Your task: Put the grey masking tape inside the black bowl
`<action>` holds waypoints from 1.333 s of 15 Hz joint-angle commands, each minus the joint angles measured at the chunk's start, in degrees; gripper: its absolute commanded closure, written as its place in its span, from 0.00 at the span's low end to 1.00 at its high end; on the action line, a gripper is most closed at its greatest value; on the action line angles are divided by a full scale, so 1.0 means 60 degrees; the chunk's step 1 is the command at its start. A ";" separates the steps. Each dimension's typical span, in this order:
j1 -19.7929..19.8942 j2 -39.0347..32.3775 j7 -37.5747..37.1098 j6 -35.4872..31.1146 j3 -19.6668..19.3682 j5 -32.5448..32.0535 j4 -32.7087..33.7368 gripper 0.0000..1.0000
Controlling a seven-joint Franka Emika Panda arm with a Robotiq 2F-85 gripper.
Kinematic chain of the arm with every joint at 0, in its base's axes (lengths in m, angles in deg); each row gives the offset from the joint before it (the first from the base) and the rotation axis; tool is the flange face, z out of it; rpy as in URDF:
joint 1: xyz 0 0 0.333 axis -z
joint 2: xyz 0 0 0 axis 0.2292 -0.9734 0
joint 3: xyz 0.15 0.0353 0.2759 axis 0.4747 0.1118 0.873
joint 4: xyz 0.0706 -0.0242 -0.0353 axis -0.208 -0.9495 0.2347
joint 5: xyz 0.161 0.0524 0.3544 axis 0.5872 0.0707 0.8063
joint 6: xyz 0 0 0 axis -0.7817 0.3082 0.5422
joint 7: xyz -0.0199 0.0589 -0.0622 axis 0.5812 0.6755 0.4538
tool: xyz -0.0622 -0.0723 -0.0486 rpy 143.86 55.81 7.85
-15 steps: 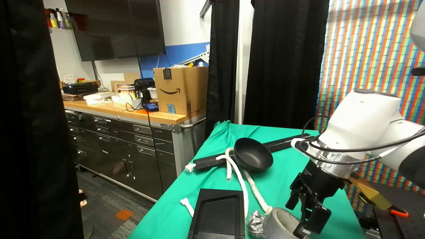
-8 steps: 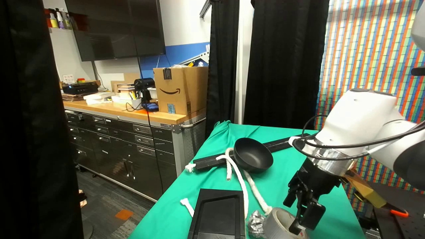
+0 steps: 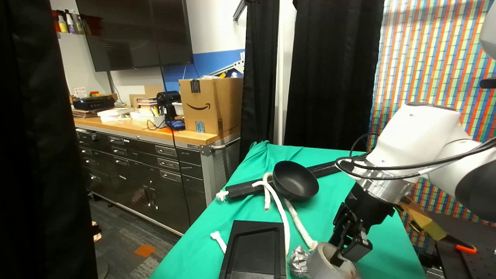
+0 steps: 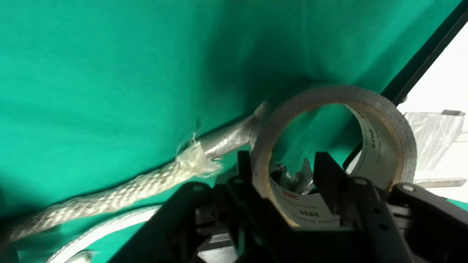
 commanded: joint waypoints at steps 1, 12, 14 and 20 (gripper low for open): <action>-0.0159 -0.0200 0.0363 -0.0298 -0.0089 0.0317 0.0166 0.80; -0.0202 -0.0026 0.0301 -0.0090 -0.0073 0.0432 0.0166 0.87; -0.0090 0.0427 -0.0048 0.0276 0.0015 0.0244 0.0057 0.87; -0.0603 0.1943 -0.0493 0.2021 0.0098 0.1197 0.0080 0.88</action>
